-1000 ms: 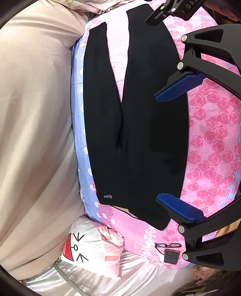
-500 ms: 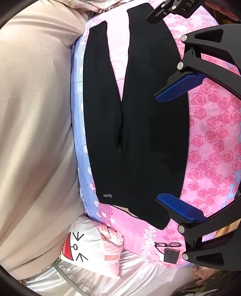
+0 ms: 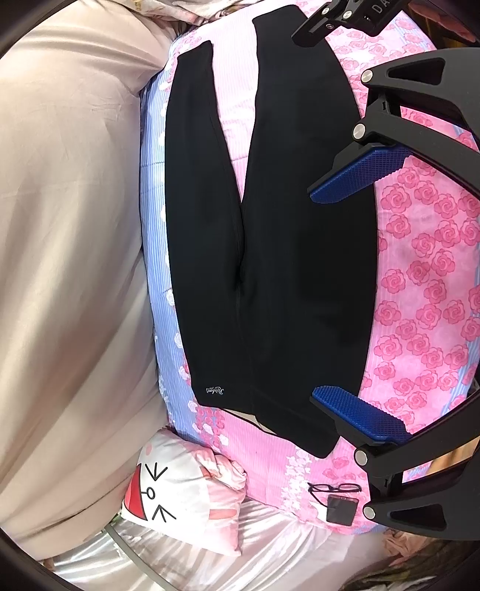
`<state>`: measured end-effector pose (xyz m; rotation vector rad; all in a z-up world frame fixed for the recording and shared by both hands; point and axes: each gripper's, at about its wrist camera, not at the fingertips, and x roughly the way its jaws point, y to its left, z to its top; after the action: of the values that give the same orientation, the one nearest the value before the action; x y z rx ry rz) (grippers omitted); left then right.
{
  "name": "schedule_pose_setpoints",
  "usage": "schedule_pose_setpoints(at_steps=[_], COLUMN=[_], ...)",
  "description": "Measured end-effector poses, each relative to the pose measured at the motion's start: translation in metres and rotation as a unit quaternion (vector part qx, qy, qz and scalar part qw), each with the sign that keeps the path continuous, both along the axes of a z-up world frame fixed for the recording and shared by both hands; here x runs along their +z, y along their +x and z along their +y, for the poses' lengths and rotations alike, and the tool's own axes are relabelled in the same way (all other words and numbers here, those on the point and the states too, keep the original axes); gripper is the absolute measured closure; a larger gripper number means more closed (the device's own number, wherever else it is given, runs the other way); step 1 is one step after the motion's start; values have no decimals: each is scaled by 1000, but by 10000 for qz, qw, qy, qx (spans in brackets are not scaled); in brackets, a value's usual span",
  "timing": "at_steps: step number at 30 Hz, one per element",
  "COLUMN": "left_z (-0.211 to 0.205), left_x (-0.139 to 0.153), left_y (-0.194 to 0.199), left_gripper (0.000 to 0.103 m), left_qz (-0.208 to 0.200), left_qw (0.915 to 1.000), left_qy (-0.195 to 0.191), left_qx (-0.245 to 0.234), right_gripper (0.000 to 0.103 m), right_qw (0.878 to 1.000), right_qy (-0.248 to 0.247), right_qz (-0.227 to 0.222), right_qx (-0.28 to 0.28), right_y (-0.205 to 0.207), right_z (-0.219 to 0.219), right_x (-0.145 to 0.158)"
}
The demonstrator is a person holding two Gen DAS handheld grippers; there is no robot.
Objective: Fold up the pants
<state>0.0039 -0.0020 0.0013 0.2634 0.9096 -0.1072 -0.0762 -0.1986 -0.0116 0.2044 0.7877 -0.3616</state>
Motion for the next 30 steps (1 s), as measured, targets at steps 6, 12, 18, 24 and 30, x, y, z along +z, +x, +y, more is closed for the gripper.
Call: schedule_pose_setpoints(at_steps=[6,12,18,24,30], left_z=[0,0,-1,-1,0], left_x=[1,0,-2,-2,-2], left_y=[2,2,1,0,0], left_gripper=[5,5,5,5,5], left_qz=[-7,-8,-2,17,13], left_qw=[10000,10000,10000,10000,10000], left_qy=[-2,24,48,46,38], left_qx=[-2,-1,9,2,-7], right_gripper=[5,5,5,5,5], right_qw=[10000,10000,10000,10000,10000], right_qy=[19,32,57,55,42], right_qz=[6,3,8,9,12], right_qx=[0,8,17,4,-22], right_y=[0,1,1,2,2], right_z=[-1,-1,-2,-3,-4], right_x=[-1,-1,-3,-4,-5])
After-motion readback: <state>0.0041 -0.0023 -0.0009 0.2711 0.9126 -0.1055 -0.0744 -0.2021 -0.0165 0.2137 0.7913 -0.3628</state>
